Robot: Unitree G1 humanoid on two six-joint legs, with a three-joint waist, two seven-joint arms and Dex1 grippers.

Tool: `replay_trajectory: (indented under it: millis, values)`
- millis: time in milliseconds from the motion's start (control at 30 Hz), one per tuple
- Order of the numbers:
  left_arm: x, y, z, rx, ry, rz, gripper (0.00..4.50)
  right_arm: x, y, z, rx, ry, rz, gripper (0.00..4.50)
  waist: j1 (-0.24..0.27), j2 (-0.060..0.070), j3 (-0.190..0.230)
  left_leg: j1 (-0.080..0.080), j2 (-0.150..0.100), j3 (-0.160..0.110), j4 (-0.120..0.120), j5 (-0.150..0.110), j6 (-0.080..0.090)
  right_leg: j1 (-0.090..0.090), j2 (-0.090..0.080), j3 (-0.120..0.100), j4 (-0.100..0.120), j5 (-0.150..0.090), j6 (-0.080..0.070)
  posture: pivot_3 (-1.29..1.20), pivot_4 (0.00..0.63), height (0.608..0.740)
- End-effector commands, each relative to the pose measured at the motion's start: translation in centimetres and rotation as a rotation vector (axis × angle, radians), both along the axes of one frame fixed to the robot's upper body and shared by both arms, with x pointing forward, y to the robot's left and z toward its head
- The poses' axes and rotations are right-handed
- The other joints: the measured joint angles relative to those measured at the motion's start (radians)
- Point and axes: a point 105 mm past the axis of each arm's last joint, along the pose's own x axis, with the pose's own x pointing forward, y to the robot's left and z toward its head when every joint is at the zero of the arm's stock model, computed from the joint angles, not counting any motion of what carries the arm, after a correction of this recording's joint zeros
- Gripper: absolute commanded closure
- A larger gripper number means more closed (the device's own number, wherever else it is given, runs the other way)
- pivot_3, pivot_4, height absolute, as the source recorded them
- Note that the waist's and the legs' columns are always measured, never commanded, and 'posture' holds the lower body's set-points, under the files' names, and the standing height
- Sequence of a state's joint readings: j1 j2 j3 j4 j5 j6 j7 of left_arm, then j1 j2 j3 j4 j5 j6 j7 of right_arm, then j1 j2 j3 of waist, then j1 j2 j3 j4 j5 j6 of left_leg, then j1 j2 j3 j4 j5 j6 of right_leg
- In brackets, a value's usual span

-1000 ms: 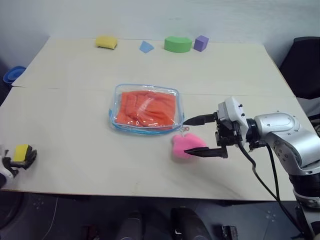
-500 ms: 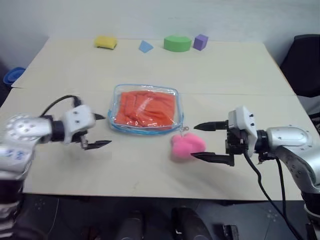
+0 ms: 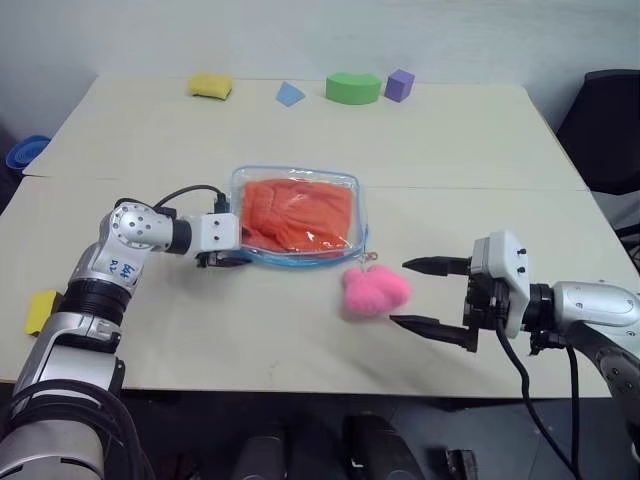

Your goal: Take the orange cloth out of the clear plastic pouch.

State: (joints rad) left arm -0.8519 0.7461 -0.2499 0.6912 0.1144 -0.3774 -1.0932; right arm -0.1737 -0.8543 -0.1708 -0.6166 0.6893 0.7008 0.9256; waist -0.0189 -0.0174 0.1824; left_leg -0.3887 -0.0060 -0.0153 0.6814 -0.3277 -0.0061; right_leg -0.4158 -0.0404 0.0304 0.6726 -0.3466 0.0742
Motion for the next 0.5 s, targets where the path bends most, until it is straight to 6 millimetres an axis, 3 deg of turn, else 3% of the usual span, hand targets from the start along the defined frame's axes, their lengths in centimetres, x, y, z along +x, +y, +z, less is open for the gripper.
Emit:
replay_trajectory:
  millis: [33,167,200,367,500]
  values:
    - [-1.0,0.4,0.3,-0.013,0.006,-0.046,3.05,-0.3,-0.2,1.0,-0.012,-0.049,0.000,0.00,-0.001,0.000,0.000,0.000,0.000,0.000,0.000,0.000,0.000,0.000,0.000,0.000,0.000,0.000,0.000,0.00,0.150,0.740]
    - [-2.2,0.1,0.0,-0.022,0.018,-0.097,4.37,-0.2,-0.3,0.8,-0.019,-0.037,0.002,0.00,-0.005,0.000,0.000,0.000,0.000,0.000,0.000,0.000,0.000,0.000,0.000,0.000,0.000,0.000,0.000,0.00,0.150,0.740]
    - [-2.6,-0.3,0.1,-0.036,0.013,-0.119,4.48,-0.2,-0.4,0.7,-0.023,-0.030,0.004,0.00,-0.004,0.000,0.000,0.000,0.000,0.000,0.000,0.000,0.000,0.000,0.000,0.000,0.000,0.000,0.000,0.00,0.150,0.740]
    - [-5.1,-2.2,0.2,-0.071,0.014,-0.237,4.48,-0.8,-1.4,-0.2,-0.067,0.024,0.008,0.00,0.000,0.000,0.000,0.000,0.000,-0.001,0.000,0.000,0.000,0.001,-0.001,0.000,0.000,0.000,0.000,0.00,0.150,0.740]
    - [-6.6,-2.4,-0.2,-0.051,0.023,-0.262,4.48,-1.2,-2.7,-0.6,-0.087,0.054,-0.032,0.00,0.016,0.000,0.000,0.001,0.000,-0.001,0.001,0.000,0.000,0.002,-0.001,0.000,-0.001,0.000,0.000,0.00,0.150,0.740]
